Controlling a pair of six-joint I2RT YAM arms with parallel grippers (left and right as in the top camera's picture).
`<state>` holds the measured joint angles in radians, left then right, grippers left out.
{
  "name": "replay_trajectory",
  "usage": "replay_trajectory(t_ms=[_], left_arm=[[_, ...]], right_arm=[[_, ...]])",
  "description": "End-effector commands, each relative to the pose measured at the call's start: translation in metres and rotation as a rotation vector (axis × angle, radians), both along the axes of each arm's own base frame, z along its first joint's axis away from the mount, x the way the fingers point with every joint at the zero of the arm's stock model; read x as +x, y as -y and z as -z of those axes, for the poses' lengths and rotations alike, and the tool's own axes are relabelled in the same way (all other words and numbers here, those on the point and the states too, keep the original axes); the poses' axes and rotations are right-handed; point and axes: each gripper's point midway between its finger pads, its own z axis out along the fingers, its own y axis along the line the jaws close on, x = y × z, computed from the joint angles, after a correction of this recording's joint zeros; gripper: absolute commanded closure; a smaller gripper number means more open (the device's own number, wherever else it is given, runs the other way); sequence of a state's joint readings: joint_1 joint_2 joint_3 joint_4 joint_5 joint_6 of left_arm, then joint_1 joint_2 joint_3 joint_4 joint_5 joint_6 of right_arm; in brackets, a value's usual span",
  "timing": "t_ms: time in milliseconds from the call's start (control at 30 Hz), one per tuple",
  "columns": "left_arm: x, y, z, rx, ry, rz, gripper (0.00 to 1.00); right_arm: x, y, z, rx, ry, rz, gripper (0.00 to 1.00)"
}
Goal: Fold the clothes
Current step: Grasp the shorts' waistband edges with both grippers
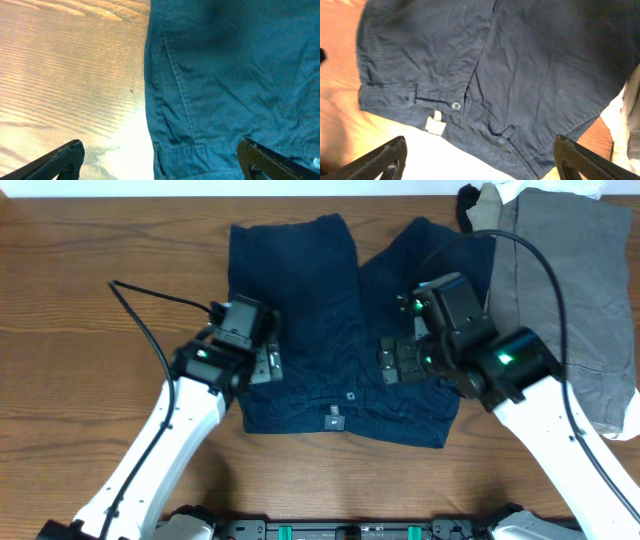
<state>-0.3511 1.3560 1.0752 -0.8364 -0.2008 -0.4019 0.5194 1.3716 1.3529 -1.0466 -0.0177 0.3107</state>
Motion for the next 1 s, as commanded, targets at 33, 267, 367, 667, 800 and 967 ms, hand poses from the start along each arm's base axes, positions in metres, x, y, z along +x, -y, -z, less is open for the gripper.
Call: replay_trajectory(t_ms=[33,267,367,667,800,967], left_arm=[[0.014,0.003,0.02,-0.113,-0.068,0.061,0.02],[0.06,0.002,0.041,-0.143,-0.008,0.183,0.02],[0.084,0.012,0.043,-0.139,0.065,0.282,0.02],[0.137,0.04,0.063,-0.133,0.19,0.518,0.02],[0.149,0.044,0.081,-0.118,0.172,0.57,0.02],[0.152,0.044,0.095,-0.094,0.156,0.614,0.02]], right_arm=[[0.013,-0.003,0.019,-0.048,-0.024,0.009,0.09],[0.033,-0.005,0.066,-0.133,-0.105,0.047,0.1],[0.035,-0.005,0.091,-0.16,-0.17,0.079,0.11],[0.029,-0.003,0.139,-0.215,-0.312,0.139,0.11],[0.023,-0.007,0.156,-0.206,-0.367,0.134,0.09],[0.017,-0.007,0.178,-0.19,-0.39,0.14,0.09]])
